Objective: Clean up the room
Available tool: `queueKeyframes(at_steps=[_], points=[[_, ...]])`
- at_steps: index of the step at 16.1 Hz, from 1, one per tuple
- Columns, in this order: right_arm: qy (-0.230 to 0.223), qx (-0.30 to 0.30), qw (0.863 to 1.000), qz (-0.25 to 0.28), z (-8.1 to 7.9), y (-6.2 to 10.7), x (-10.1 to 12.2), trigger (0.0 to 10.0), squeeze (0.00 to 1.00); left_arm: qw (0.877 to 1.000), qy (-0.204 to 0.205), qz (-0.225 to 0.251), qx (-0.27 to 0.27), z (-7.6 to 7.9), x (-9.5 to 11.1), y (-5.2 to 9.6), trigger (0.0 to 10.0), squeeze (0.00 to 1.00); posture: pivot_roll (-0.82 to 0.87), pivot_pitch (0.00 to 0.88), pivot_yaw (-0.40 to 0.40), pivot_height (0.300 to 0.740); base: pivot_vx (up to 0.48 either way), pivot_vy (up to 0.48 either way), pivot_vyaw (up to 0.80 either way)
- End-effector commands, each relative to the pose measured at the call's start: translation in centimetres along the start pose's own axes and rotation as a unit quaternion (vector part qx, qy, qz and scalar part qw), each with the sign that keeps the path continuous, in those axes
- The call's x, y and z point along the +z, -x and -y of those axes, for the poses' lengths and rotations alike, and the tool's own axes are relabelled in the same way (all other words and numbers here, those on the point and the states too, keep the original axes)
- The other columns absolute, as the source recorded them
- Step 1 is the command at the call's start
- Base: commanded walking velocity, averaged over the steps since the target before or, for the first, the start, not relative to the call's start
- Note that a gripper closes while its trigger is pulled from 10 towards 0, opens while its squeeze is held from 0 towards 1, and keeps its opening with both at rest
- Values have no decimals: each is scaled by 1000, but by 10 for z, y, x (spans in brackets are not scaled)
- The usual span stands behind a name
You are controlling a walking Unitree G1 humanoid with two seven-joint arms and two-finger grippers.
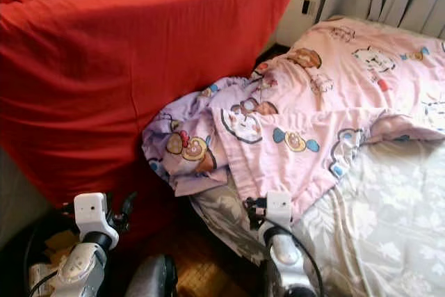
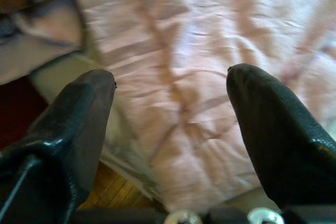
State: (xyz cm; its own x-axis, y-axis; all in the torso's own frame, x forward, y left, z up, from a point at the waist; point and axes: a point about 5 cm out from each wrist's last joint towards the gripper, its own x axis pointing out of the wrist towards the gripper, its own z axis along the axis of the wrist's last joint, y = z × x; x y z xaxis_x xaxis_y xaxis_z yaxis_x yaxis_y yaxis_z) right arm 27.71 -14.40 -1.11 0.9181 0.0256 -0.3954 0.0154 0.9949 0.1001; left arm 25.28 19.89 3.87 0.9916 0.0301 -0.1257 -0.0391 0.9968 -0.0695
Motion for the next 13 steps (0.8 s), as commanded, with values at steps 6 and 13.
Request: queueKeyframes(at_steps=[6,13], points=[[-106,-47,993,-34,7,-13,13,10000,765,1000,-12,0,-5,2,4,7,10000,0,113,197,16,594,0,0,0],[-171,-103,978,53,26,-17,42,10000,0,1000,-11,-13,8,3,1,28,10000,0,112,241,-4,594,0,0,0]])
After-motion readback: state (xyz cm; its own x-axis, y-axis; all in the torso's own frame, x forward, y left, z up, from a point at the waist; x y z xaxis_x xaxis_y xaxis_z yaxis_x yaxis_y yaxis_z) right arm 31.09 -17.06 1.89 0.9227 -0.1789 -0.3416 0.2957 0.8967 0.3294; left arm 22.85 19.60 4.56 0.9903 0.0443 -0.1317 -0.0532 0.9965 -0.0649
